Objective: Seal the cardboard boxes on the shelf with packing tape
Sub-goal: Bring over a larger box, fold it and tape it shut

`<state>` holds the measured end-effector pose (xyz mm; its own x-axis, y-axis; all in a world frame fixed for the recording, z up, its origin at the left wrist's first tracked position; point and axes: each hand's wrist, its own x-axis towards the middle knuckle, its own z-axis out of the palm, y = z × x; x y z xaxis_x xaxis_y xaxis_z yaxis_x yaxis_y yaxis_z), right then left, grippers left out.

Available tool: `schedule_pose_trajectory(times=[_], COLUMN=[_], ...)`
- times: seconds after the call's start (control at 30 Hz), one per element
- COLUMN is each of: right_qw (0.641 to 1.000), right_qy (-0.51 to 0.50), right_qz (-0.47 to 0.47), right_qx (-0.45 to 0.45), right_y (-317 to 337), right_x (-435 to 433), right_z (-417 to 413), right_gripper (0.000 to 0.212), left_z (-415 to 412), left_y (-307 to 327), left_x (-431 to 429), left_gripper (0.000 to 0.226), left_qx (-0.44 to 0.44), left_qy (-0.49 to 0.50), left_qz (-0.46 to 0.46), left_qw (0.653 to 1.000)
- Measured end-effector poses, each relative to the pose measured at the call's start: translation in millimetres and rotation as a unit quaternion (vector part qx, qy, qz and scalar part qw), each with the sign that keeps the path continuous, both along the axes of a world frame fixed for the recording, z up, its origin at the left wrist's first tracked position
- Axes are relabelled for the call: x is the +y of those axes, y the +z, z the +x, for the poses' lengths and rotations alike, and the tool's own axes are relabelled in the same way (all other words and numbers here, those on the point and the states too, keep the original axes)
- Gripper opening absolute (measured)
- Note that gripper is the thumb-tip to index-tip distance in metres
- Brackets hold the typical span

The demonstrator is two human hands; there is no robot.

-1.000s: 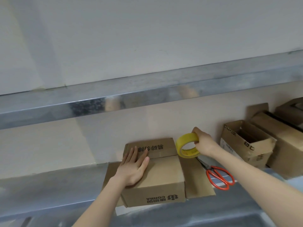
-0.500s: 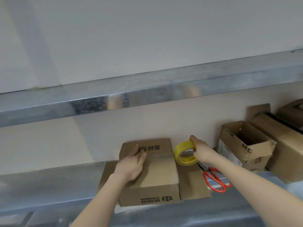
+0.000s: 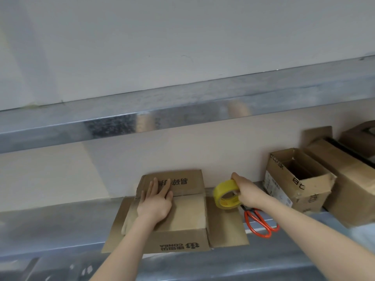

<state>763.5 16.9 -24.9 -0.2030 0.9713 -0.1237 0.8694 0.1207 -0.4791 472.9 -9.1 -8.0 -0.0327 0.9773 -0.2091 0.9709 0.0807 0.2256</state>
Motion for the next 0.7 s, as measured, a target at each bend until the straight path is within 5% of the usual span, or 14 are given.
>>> schedule_pose_trajectory(times=[0.17, 0.4, 0.7], right_qw=[0.999, 1.0, 0.993], right_qy=[0.018, 0.019, -0.087], right_qz=[-0.003, -0.015, -0.081], right_qx=[-0.033, -0.012, 0.004], right_y=[-2.6, -5.3, -4.5], right_x=[-3.2, -8.5, -26.9], right_z=[-1.4, 4.1, 34.4], right_gripper=[0.028, 0.031, 0.062], left_z=[-12.0, 10.2, 26.8], left_y=[9.3, 10.1, 19.9], left_x=[0.3, -2.8, -0.3], left_gripper=[0.05, 0.038, 0.062], left_qx=[0.026, 0.024, 0.071], left_qy=[0.018, 0.012, 0.021], left_qz=[-0.003, 0.143, 0.099], left_qw=[0.999, 0.989, 0.992])
